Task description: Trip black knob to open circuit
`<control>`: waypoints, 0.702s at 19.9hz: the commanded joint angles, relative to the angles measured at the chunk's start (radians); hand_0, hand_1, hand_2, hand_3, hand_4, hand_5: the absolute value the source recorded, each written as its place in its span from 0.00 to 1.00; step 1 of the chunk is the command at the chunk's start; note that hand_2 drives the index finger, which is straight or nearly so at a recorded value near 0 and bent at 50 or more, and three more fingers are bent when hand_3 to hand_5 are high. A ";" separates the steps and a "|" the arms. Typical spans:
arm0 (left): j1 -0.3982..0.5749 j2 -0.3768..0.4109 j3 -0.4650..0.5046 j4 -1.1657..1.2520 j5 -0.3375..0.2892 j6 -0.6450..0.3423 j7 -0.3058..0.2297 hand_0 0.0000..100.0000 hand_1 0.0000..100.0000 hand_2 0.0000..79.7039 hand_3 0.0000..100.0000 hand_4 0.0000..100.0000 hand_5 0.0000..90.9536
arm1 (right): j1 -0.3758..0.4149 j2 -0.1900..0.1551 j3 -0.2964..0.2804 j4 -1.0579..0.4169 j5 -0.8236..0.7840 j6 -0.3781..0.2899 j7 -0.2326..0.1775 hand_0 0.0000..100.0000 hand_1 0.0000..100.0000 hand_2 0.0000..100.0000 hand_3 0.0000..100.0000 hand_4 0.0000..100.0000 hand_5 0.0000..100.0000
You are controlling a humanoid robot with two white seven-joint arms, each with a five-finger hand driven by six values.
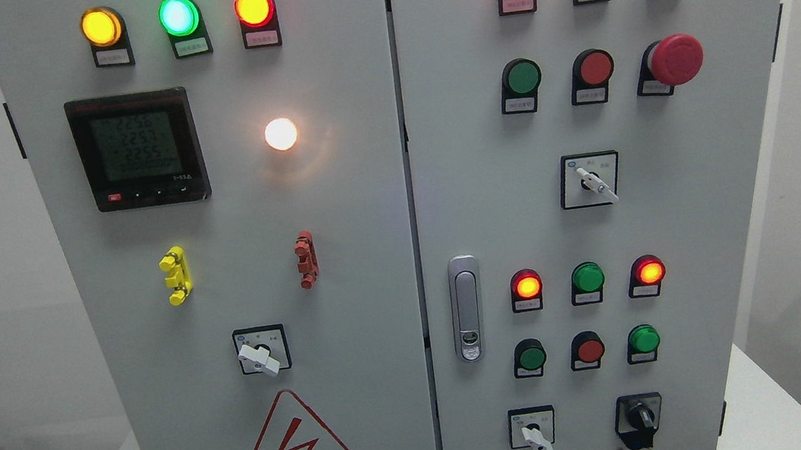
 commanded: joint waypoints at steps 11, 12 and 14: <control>-0.004 -0.002 0.001 0.000 0.002 -0.001 0.000 0.12 0.39 0.00 0.00 0.00 0.00 | -0.003 0.002 -0.010 -0.009 0.002 -0.007 0.001 0.00 0.25 0.00 0.00 0.00 0.00; -0.002 -0.002 0.001 0.000 0.002 -0.001 0.000 0.12 0.39 0.00 0.00 0.00 0.00 | -0.003 0.002 -0.013 -0.012 0.001 -0.009 -0.003 0.00 0.25 0.00 0.00 0.00 0.00; -0.002 -0.002 0.001 0.000 0.002 -0.001 0.000 0.12 0.39 0.00 0.00 0.00 0.00 | -0.002 0.004 -0.013 -0.030 -0.001 -0.010 -0.006 0.00 0.26 0.00 0.00 0.00 0.00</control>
